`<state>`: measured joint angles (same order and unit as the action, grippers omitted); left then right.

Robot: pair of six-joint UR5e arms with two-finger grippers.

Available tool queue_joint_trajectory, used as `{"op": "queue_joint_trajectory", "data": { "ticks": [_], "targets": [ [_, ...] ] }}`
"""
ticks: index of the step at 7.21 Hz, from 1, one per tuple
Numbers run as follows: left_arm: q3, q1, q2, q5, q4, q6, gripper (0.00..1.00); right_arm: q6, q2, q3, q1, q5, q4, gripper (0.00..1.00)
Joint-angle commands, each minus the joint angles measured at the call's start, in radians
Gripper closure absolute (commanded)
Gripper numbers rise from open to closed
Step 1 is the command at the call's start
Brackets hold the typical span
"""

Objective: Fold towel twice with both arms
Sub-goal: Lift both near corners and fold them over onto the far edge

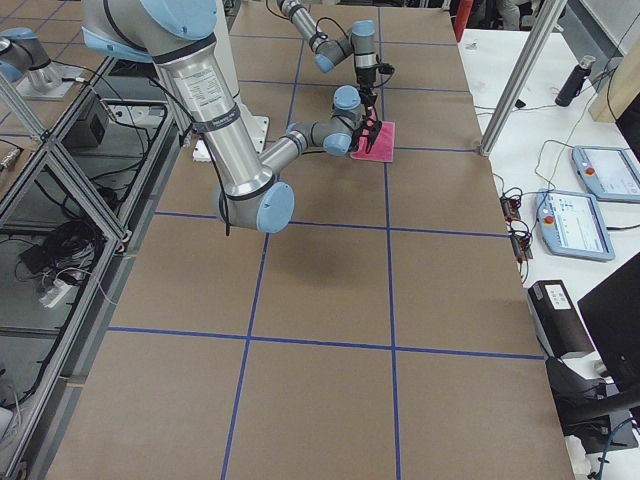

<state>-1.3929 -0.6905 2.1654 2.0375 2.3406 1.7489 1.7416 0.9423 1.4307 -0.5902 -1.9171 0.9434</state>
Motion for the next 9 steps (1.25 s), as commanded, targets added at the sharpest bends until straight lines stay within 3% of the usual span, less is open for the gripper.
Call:
{"op": "queue_joint_trajectory", "data": {
  "ticks": [1, 9],
  "targets": [
    [0.006, -0.006, 0.004, 0.000, 0.000, 0.001, 1.00, -0.001, -0.029, -0.035, -0.029, 0.001, 0.000, 1.00],
    [0.127, -0.032, 0.096, 0.000, 0.002, 0.003, 1.00, -0.007, -0.096, -0.130, -0.069, 0.004, -0.003, 1.00]
  ]
}}
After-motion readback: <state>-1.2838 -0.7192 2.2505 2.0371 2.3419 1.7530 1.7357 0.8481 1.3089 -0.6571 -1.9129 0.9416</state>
